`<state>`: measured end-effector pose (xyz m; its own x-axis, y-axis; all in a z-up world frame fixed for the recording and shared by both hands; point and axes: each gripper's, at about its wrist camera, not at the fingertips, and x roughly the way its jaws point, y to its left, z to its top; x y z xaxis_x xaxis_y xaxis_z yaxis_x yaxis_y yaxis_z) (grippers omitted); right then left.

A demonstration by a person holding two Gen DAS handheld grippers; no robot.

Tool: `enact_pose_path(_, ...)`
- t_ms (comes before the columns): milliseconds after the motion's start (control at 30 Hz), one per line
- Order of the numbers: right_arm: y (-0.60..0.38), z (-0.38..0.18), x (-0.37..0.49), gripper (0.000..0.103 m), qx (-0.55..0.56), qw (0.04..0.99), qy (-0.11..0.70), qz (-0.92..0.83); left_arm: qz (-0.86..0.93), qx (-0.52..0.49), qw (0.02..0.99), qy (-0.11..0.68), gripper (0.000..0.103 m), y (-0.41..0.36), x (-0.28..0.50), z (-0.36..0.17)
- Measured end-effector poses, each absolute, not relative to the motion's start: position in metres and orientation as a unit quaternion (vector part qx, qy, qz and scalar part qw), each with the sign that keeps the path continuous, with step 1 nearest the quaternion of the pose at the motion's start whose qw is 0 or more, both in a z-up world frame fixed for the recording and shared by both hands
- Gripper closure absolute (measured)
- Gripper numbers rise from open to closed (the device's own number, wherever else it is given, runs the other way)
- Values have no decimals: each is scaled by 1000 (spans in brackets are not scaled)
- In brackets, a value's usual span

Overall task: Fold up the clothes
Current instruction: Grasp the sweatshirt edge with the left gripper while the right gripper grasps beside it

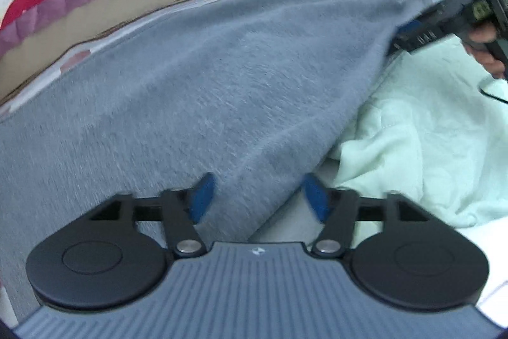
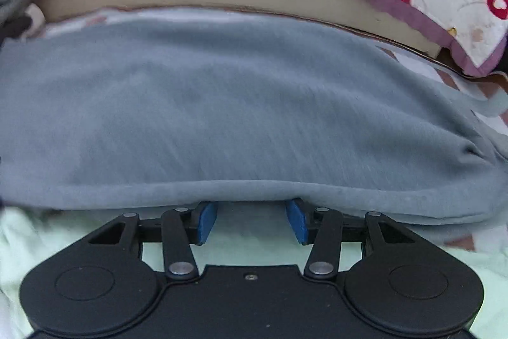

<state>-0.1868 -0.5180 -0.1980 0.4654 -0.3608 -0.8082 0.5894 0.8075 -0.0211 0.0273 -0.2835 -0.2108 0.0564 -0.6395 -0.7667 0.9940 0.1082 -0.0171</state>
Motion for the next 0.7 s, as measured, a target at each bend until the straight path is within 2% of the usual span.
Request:
enact_pose_path(100,-537,-200,-183,49,191,844,412,-286,-606,263,681,316,33,-281,29,-209)
enact_pose_path(133,-545,-202,-185,49,217,840,404,-291,-600,253,687,321,35,-282,32,-209)
enact_pose_path(167,-549,-204,-188,49,242,837,394,-294,-587,251,698,325,43,-283,35,-210)
enact_pose_path(200,-552,-204,-192,49,268,834,382,-295,-572,250,709,329,82,-285,39,-211)
enact_pose_path(233,-554,-204,-197,49,288,831,371,-297,-560,248,716,335,94,-286,42,-214)
enact_pose_path(400,-565,-205,-237,49,315,809,344,-358,-549,229,729,338,95,-284,48,-214)
enact_pose_path(600,-600,-213,-309,49,360,737,316,-477,-535,190,754,331,95,-284,54,-208)
enact_pose_path(700,-617,-224,-320,45,382,724,322,-475,-545,193,742,340,92,-280,59,-210)
